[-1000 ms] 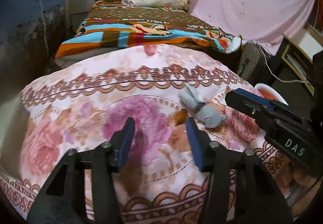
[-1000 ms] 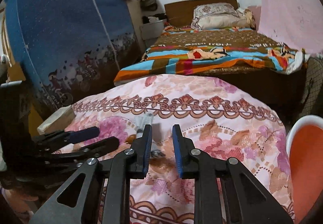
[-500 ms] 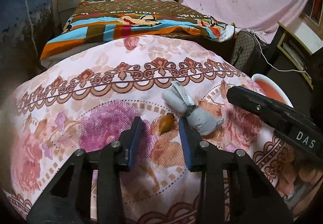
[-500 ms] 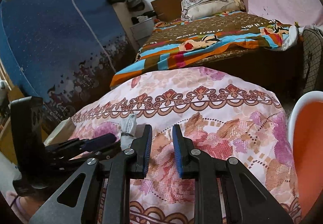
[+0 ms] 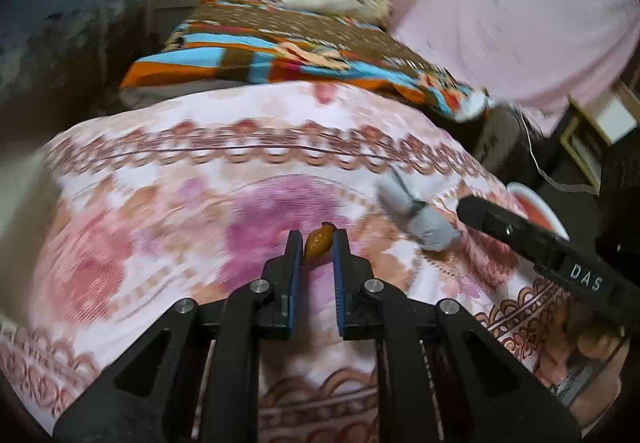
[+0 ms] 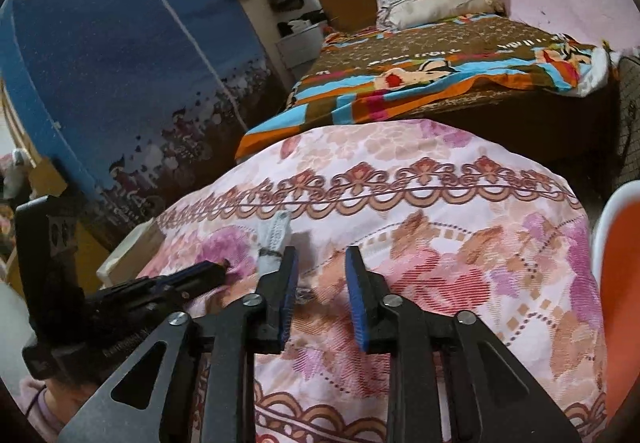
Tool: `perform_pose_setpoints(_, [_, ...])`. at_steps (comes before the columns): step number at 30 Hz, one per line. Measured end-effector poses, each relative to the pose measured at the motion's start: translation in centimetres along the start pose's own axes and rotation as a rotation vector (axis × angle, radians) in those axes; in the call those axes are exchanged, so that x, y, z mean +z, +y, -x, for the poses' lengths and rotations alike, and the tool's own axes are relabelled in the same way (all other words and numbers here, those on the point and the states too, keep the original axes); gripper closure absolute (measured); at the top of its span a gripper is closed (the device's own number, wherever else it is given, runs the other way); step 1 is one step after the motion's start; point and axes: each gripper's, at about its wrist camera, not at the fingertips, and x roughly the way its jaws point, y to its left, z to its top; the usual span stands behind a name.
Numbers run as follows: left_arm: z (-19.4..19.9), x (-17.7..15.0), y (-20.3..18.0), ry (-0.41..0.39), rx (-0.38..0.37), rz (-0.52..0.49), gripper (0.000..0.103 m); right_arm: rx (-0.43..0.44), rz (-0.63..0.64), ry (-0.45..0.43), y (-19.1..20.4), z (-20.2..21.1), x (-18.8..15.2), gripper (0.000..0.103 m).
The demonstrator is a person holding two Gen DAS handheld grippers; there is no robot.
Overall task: Collect trash
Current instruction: 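Lift both held items off the bedspread toward the orange basin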
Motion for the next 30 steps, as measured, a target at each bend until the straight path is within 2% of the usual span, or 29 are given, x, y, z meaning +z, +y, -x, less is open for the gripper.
perform_pose_setpoints(1, [0.6, -0.2, 0.5, -0.021, 0.002, 0.023, 0.103, 0.006, 0.01, 0.0, 0.2, 0.0, 0.0, 0.069])
perform_pose_setpoints(4, [1.8, -0.9, 1.7, -0.064, 0.006, 0.071, 0.103, 0.027, 0.033, -0.001, 0.8, 0.1, -0.2, 0.062])
perform_pose_setpoints(8, [2.3, -1.5, 2.9, -0.083, -0.01, 0.136, 0.103, 0.042, 0.046, 0.044, 1.5, -1.0, -0.4, 0.062])
perform_pose_setpoints(10, [2.4, -1.4, 2.9, -0.089, -0.009, 0.146, 0.103, 0.017, 0.06, 0.076, 1.9, -1.9, -0.5, 0.062])
perform_pose_setpoints(11, [2.5, -1.4, 2.9, -0.099, -0.009, 0.143, 0.103, -0.013, 0.073, 0.092, 2.2, -2.3, -0.6, 0.063])
perform_pose_setpoints(13, [2.8, -1.4, 2.5, -0.12, -0.009, 0.125, 0.103, -0.048, 0.108, 0.09, 3.0, -2.5, -0.8, 0.08])
perform_pose_setpoints(17, [4.0, -1.6, 1.1, -0.18, 0.01, 0.065, 0.103, -0.057, 0.172, 0.064, 4.2, -2.0, -1.2, 0.082])
perform_pose_setpoints(21, [5.7, -1.9, -0.2, -0.268, 0.025, 0.005, 0.103, -0.043, 0.18, -0.014, 4.3, -0.4, -1.2, 0.082])
perform_pose_setpoints(26, [8.3, -2.5, -1.8, -0.387, 0.033, -0.043, 0.103, -0.001, 0.165, -0.214, 4.0, 4.2, -1.5, 0.082])
perform_pose_setpoints(30, [10.2, -2.9, -3.7, -0.47, 0.014, -0.088, 0.103, -0.009, 0.148, -0.361, 4.0, 7.9, -1.8, 0.082])
